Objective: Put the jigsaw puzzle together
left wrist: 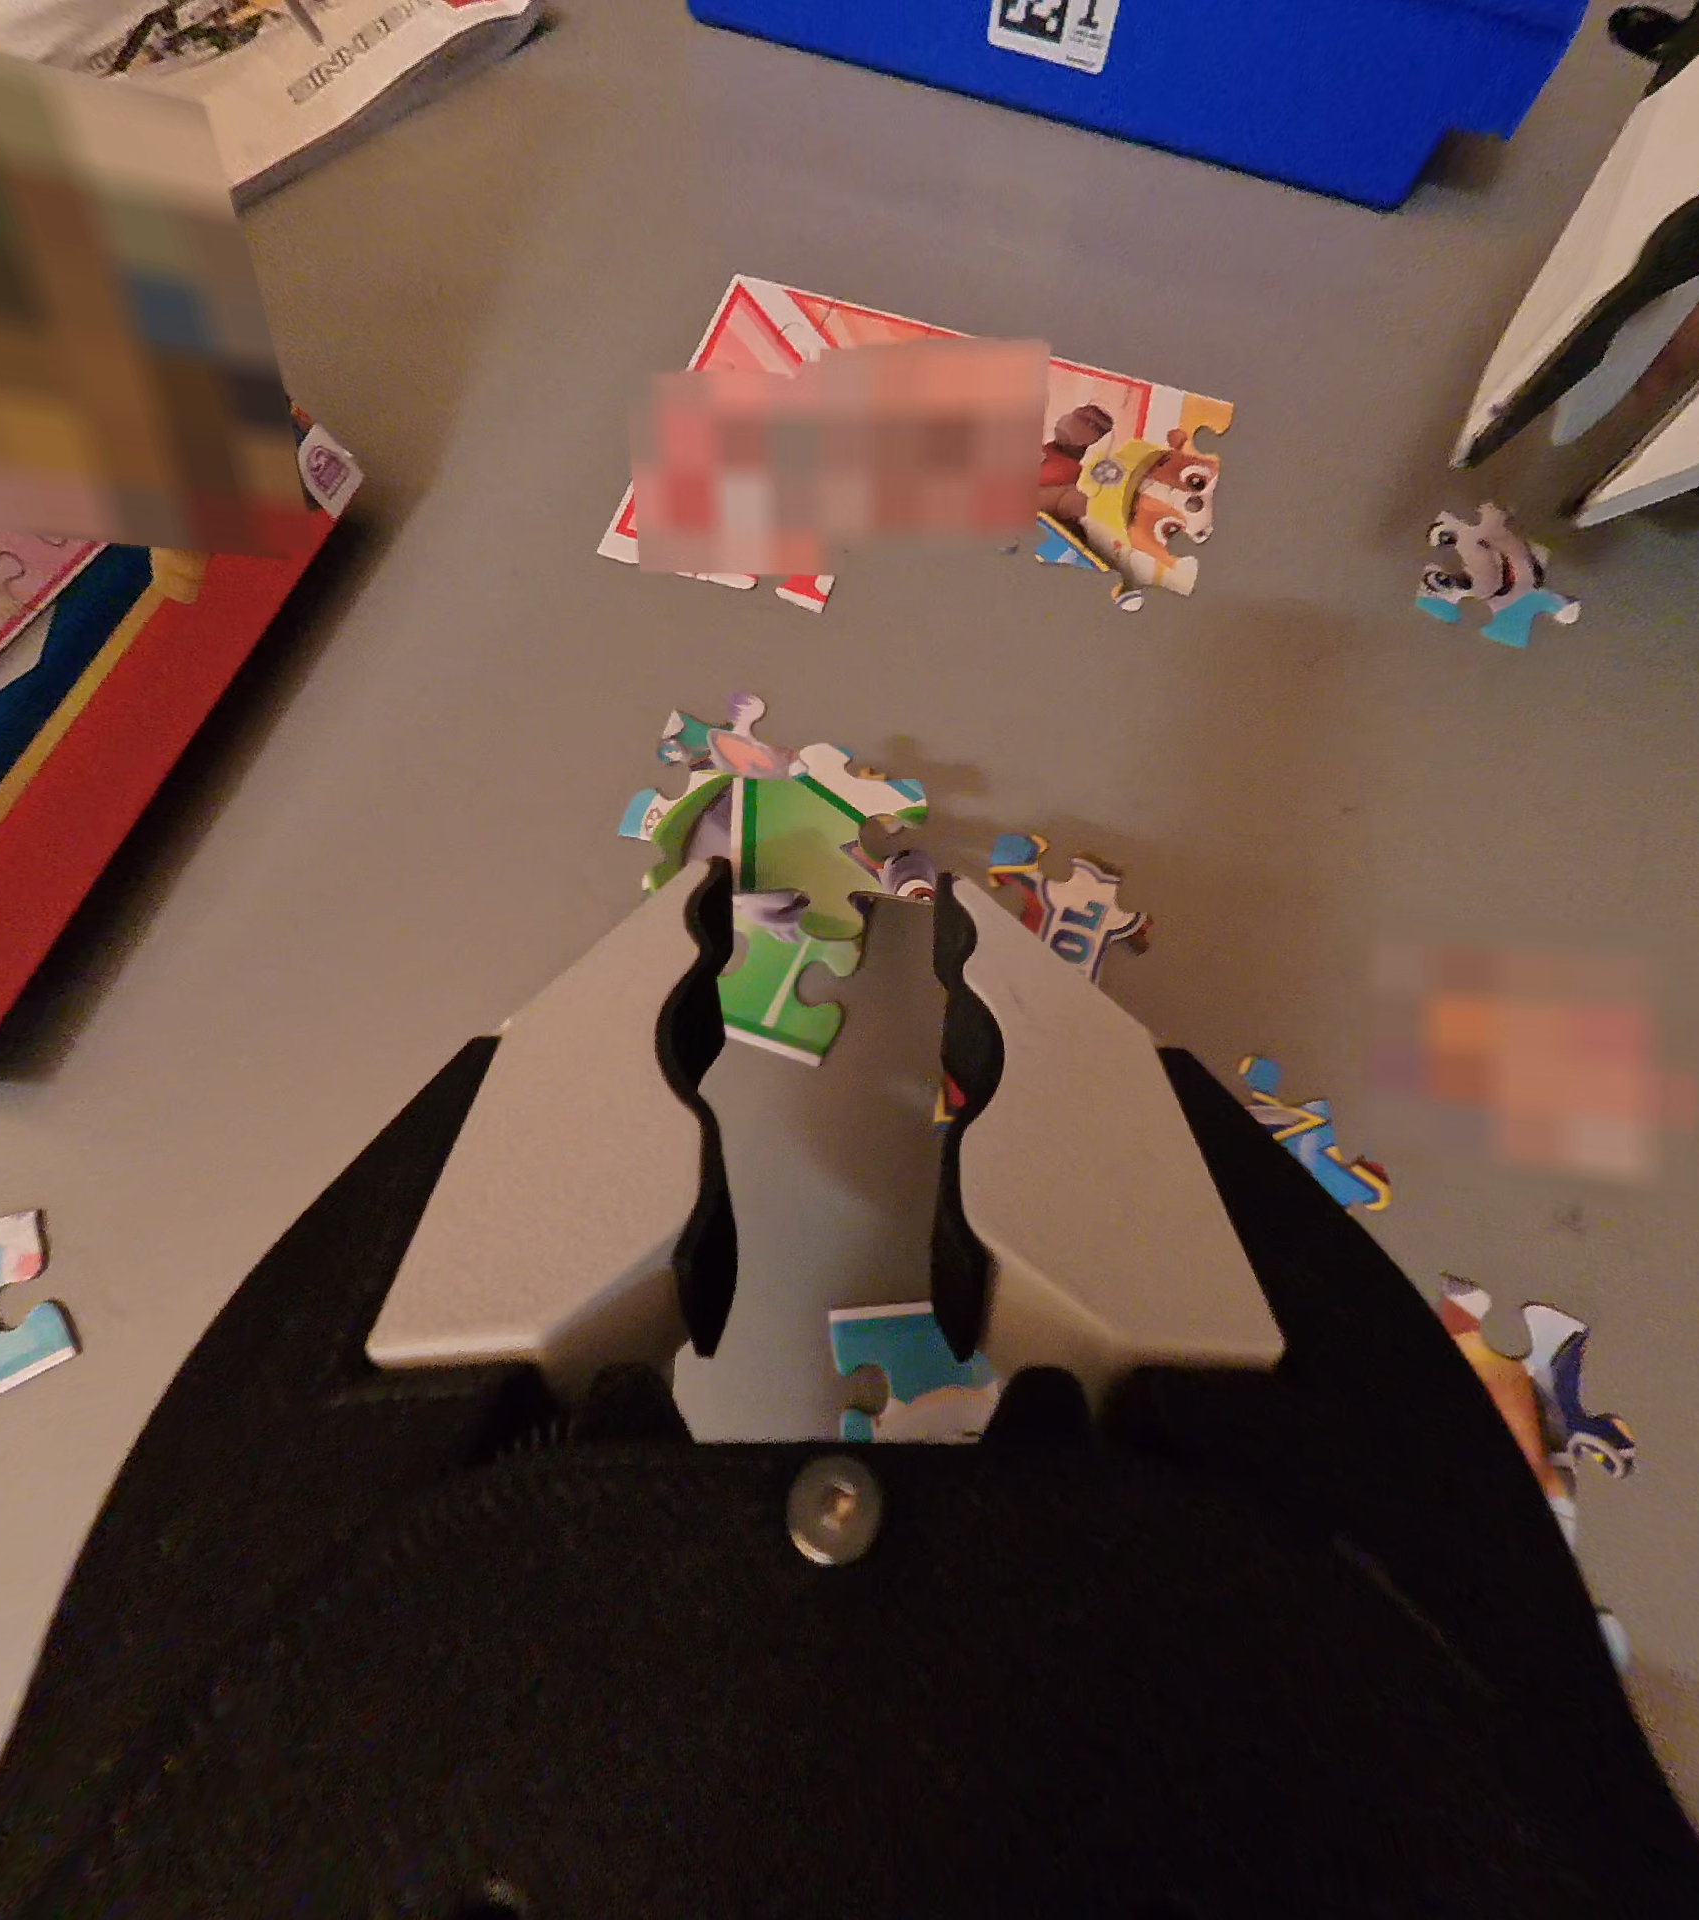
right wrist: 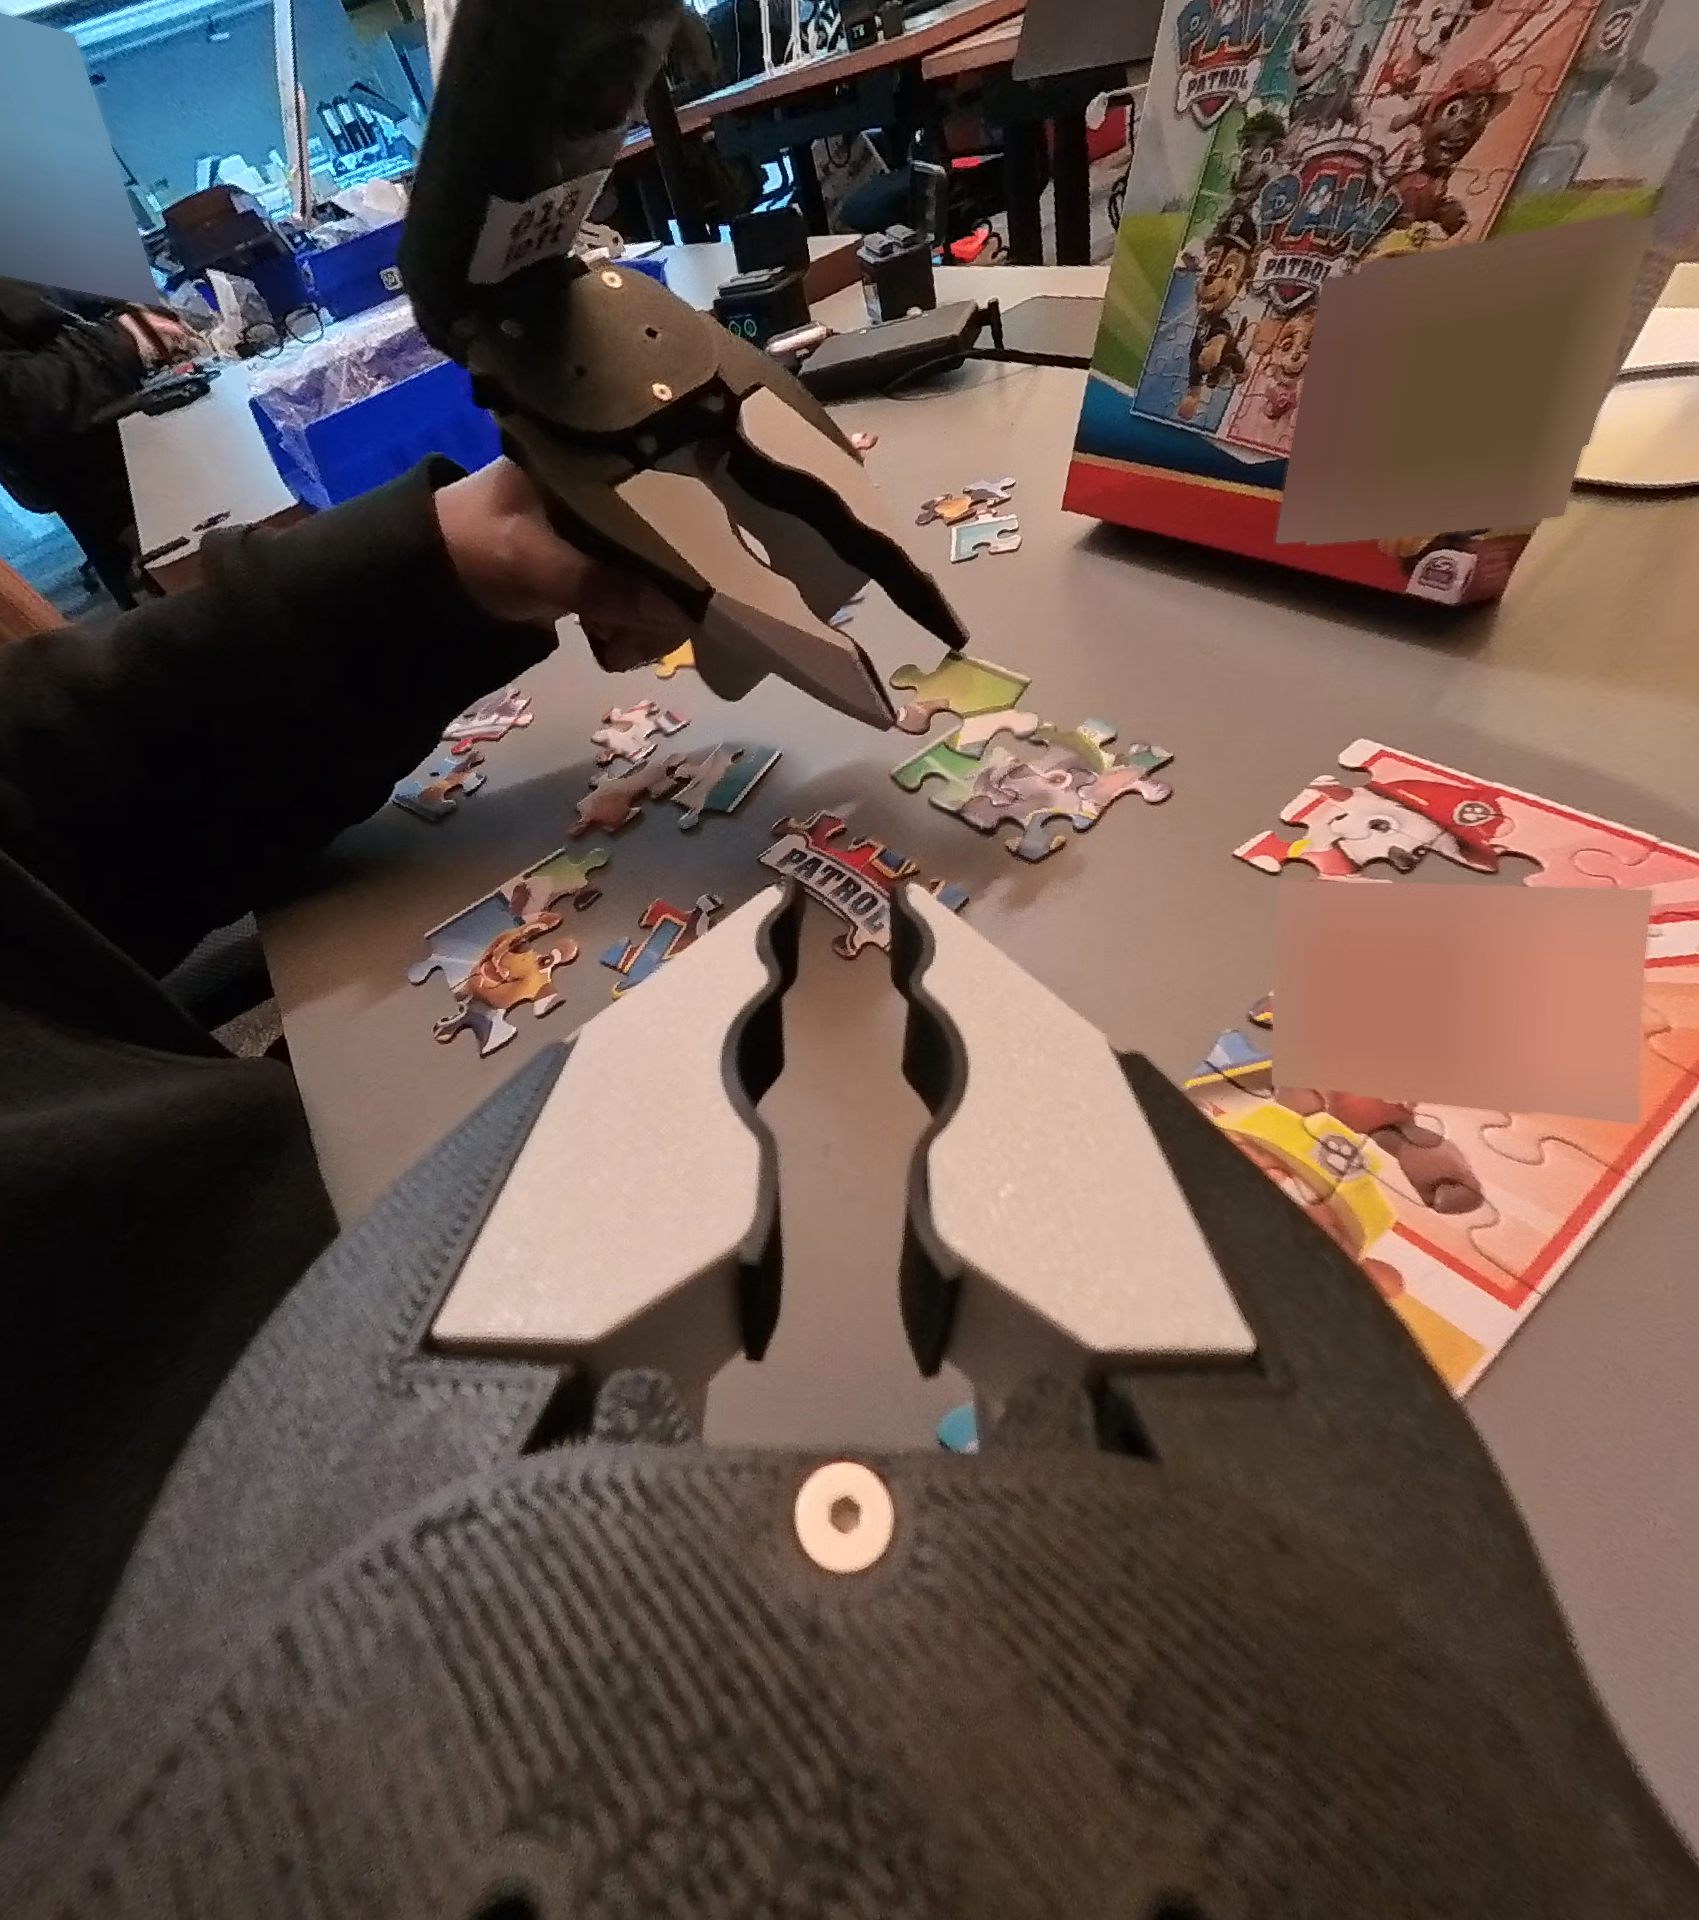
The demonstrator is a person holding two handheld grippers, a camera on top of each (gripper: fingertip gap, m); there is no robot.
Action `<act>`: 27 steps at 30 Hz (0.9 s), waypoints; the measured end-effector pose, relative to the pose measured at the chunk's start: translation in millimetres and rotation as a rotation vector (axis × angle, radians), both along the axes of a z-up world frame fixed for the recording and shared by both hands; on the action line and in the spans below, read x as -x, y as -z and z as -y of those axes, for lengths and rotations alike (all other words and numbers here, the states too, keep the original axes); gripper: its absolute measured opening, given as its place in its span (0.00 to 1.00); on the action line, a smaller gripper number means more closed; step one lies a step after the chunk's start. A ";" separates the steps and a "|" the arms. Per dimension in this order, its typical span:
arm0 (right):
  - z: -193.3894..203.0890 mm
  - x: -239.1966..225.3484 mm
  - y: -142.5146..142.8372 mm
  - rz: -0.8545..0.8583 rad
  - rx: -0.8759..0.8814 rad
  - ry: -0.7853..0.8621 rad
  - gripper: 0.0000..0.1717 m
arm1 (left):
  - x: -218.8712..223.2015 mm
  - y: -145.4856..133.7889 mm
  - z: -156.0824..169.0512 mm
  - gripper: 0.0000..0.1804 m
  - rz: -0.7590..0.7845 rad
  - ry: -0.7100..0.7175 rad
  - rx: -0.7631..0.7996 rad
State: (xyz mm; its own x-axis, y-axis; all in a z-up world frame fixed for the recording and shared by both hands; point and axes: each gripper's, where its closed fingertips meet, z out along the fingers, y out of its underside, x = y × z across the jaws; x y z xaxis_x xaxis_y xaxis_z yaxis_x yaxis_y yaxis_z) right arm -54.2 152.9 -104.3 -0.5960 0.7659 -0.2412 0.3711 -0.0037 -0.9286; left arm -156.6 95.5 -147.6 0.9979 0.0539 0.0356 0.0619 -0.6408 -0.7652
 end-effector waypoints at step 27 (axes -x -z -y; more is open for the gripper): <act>-0.6 0.6 2.1 0.006 0.001 -0.002 0.09 | 1.1 6.0 5.5 0.20 -0.002 -0.003 0.008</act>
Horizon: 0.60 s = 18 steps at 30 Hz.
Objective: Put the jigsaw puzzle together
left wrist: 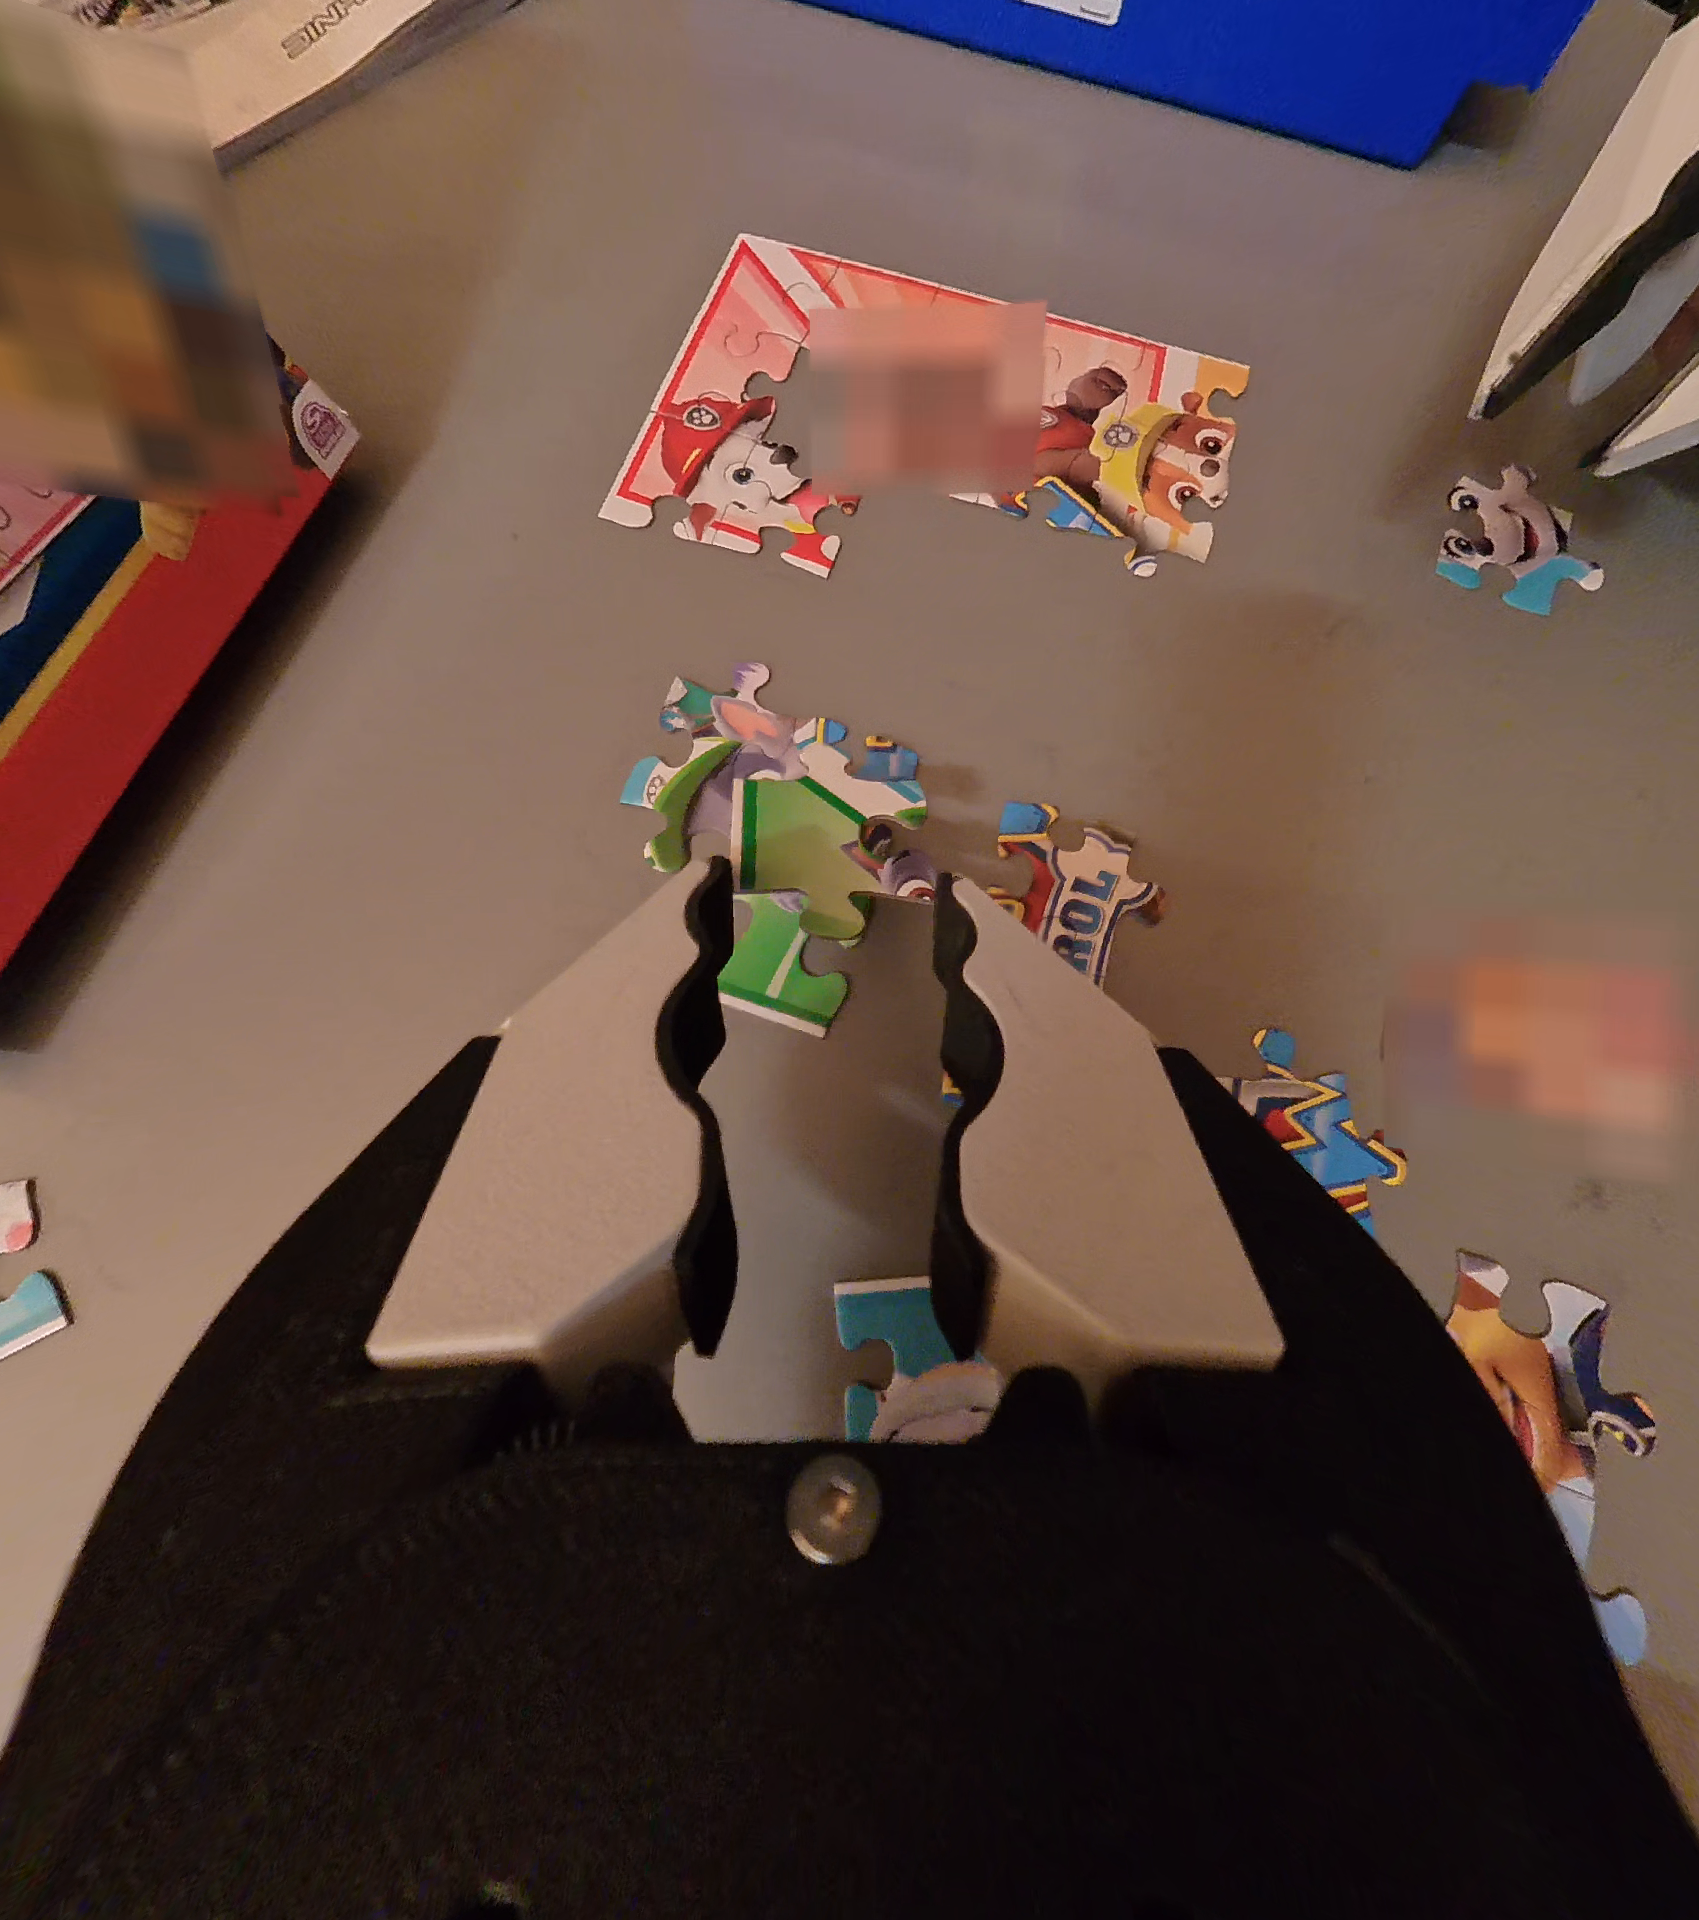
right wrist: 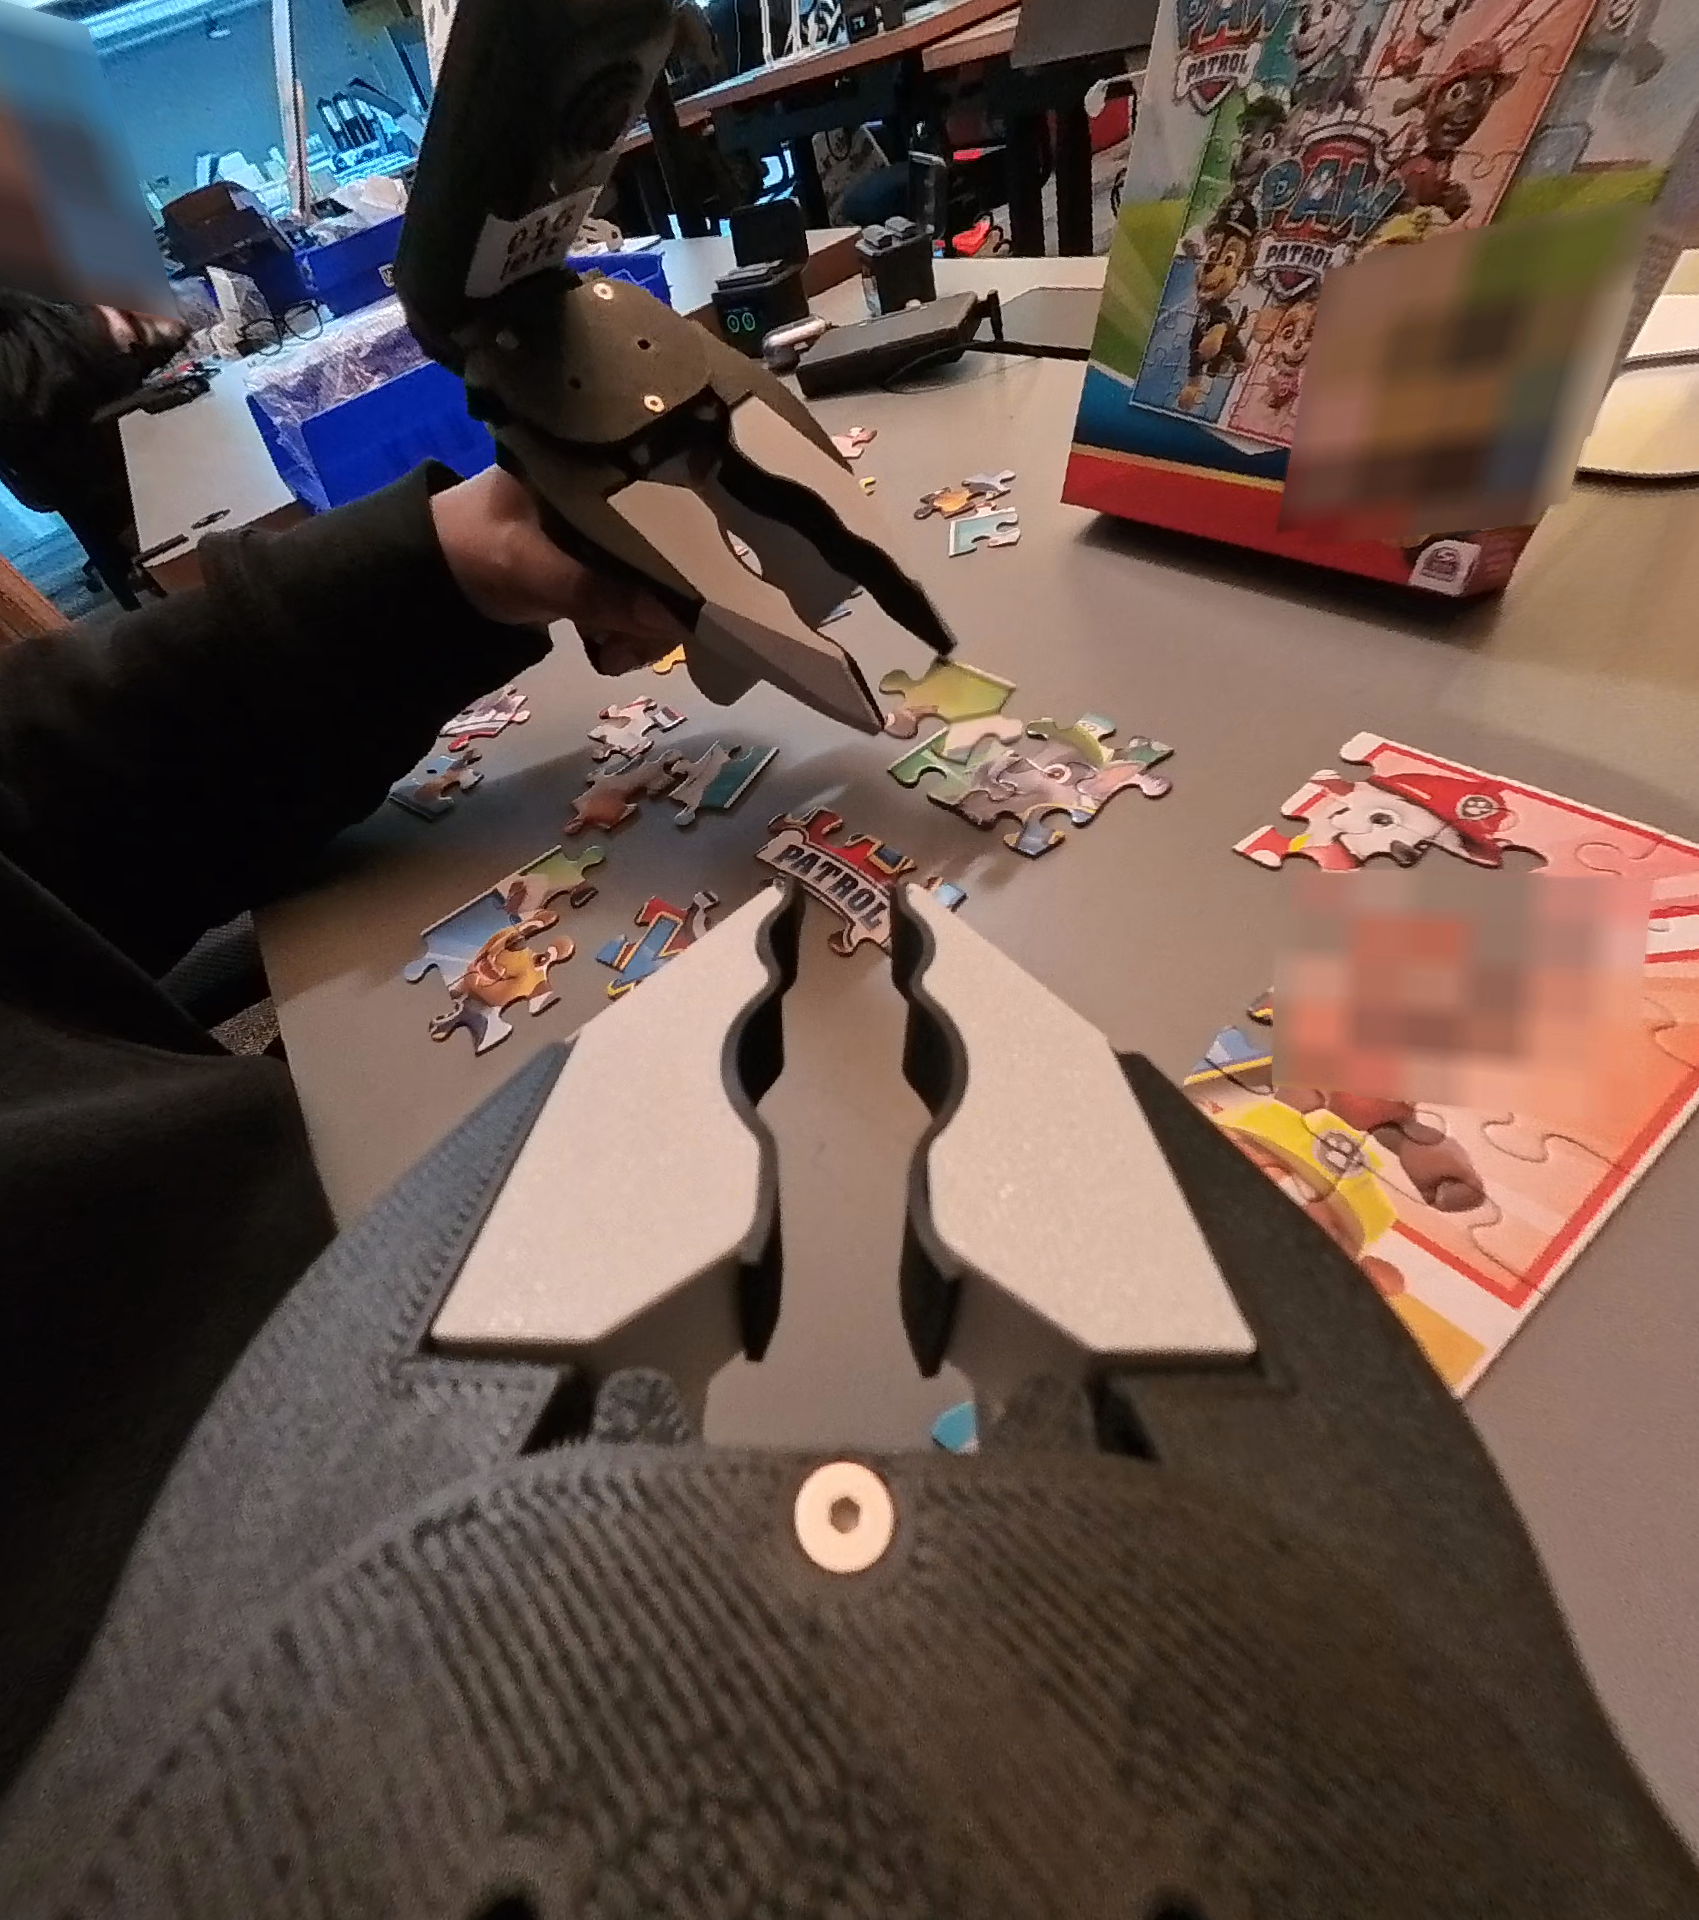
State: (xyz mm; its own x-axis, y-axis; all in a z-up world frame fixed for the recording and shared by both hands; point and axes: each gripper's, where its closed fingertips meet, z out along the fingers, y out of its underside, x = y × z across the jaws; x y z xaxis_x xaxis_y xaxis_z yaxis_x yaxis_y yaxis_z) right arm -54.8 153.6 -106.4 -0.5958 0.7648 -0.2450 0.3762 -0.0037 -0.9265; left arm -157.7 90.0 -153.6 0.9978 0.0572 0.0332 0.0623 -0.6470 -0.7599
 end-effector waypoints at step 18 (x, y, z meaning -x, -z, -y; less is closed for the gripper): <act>-0.7 -0.1 0.0 0.000 0.004 0.001 0.09 | 60.2 6.2 -8.2 0.20 -0.036 -0.070 0.019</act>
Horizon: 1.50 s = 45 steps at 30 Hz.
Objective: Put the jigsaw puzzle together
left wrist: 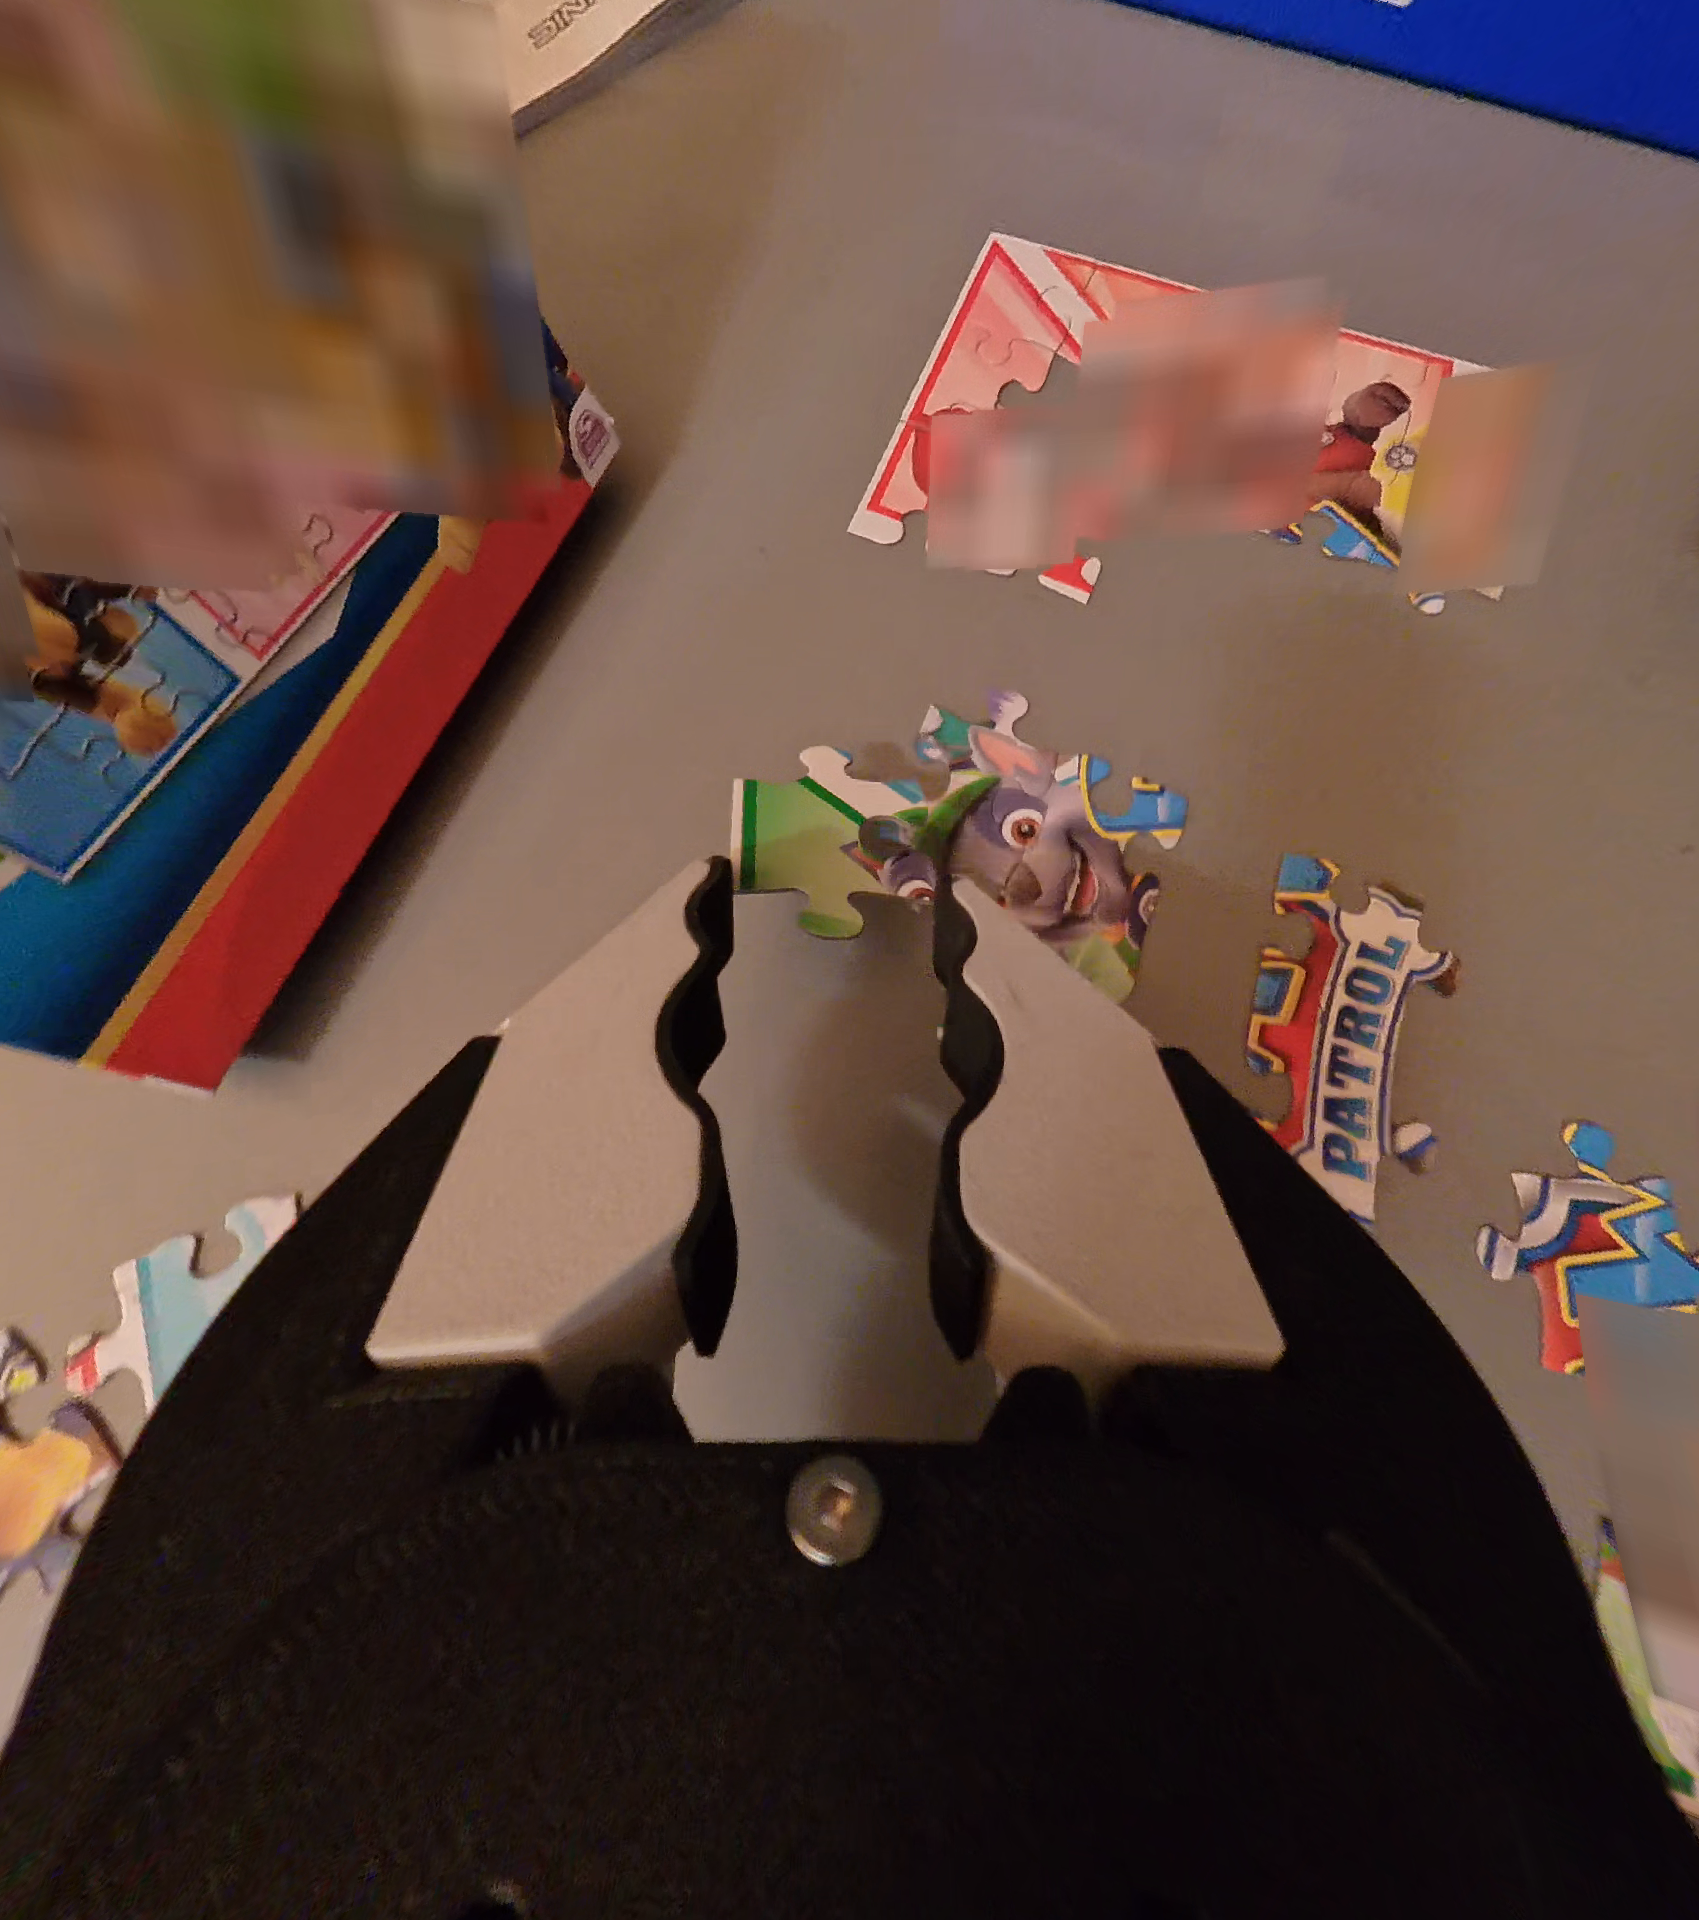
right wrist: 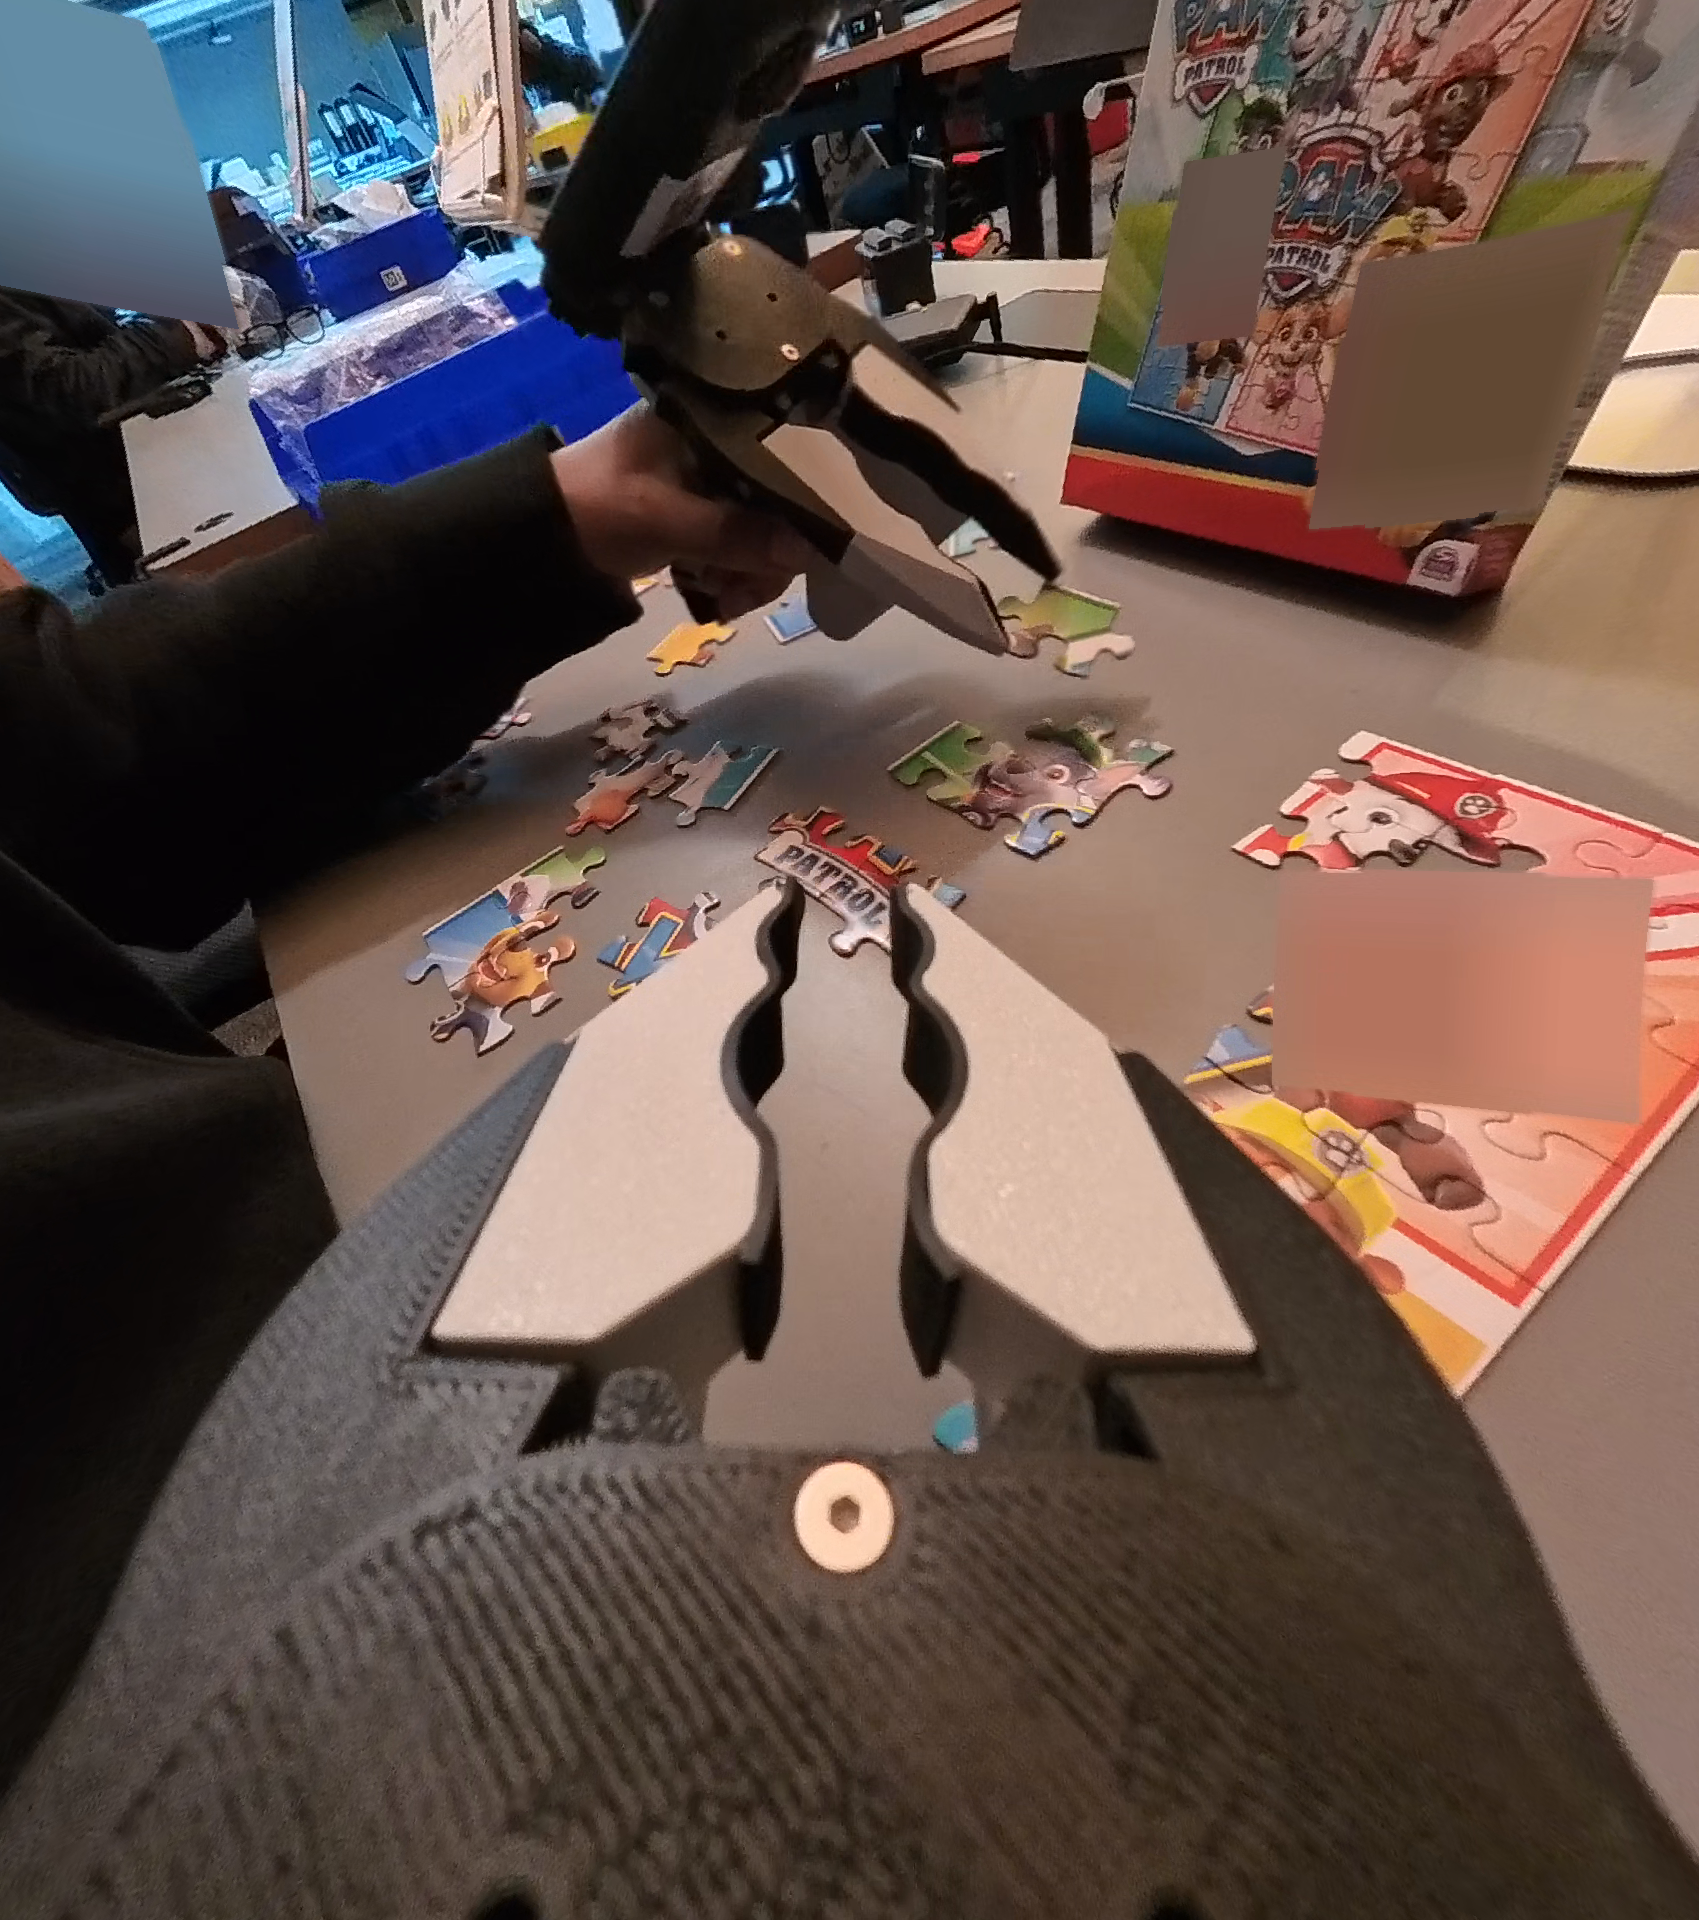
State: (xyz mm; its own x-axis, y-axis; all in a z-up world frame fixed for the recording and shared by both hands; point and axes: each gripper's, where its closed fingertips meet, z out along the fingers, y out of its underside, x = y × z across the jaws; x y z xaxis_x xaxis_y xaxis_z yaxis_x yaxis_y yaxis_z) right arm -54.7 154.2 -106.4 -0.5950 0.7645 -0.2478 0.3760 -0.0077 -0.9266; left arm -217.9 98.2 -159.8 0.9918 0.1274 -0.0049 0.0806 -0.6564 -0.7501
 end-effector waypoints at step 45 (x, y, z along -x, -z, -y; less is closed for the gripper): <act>-6.0 13.3 6.4 0.025 0.012 -0.003 0.09 | 4.0 31.8 -22.9 0.22 0.033 0.244 0.179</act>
